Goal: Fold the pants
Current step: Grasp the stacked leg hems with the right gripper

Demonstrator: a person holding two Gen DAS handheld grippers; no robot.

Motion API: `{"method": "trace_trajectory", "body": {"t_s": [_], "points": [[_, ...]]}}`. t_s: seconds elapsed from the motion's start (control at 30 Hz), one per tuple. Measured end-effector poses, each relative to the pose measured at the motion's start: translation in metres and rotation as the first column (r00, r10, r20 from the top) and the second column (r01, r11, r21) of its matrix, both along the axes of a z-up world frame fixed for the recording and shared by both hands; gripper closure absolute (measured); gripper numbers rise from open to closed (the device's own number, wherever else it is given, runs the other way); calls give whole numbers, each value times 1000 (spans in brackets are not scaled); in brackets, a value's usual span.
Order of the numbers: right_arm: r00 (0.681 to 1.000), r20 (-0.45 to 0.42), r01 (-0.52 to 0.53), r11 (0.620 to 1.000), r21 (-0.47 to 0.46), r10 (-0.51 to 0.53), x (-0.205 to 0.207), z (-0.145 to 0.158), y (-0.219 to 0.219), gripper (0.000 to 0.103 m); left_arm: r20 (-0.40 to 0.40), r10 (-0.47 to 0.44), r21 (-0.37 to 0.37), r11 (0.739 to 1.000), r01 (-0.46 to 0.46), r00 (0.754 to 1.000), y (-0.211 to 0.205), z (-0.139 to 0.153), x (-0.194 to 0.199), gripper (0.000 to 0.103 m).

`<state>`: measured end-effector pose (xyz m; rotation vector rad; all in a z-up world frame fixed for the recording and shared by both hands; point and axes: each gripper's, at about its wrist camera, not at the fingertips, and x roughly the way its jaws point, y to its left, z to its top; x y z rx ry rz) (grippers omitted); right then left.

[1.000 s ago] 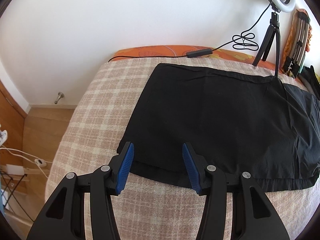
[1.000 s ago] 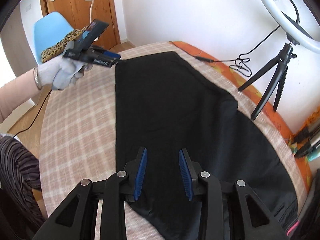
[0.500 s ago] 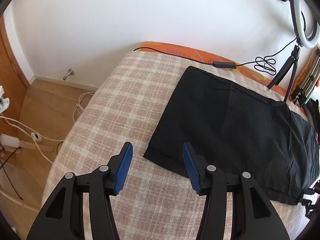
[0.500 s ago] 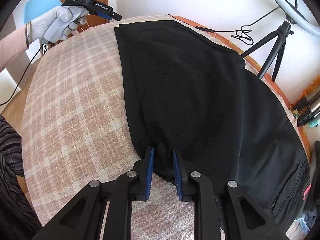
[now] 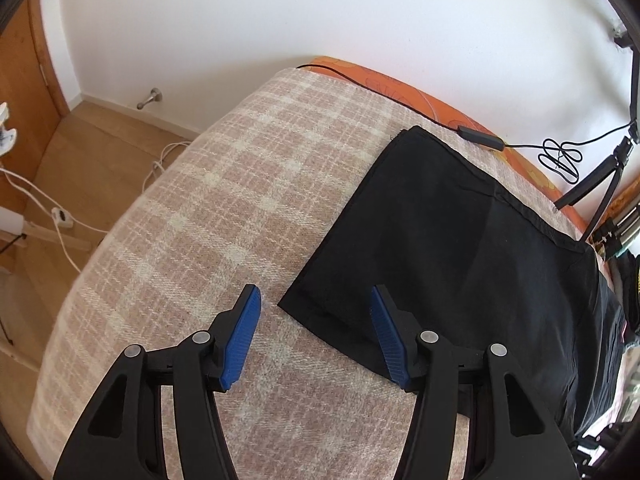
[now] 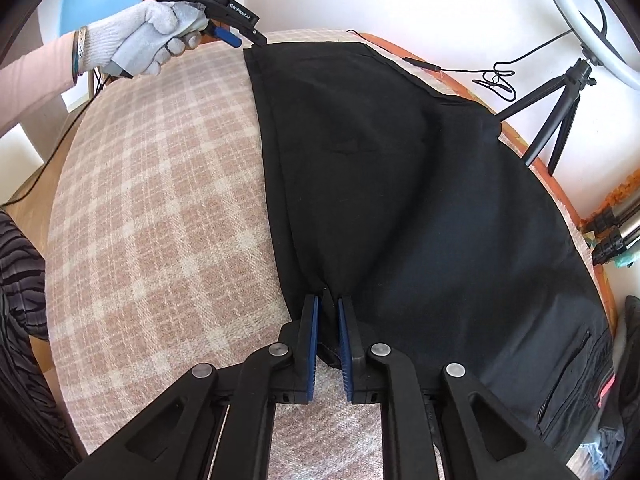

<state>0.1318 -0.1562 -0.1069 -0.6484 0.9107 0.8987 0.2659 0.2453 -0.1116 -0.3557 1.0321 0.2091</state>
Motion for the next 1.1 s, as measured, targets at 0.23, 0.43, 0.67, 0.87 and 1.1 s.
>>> {"method": "trace_trajectory", "body": {"t_s": [0.23,0.43,0.67,0.87,1.1], "points": [[999,26,23,995,95,-25,6,28,6,74,22,-9,76,997,7,1000,-12,-7,4,72],[999,25,-42,993,114,40,17,32,51,73,46,22,40,999,-24,999,6,-2,-6,86],[995,-27,-87,983,159,92,45,30,131,73,102,60,-89,995,-51,993,28,12,-16,87],[989,-79,-113,982,149,126,64,11,192,75,105,7,-88,996,3,994,23,19,-14,86],[992,-72,-97,987,128,107,80,-5,204,96,84,-14,-152,988,26,996,25,12,-9,59]]}}
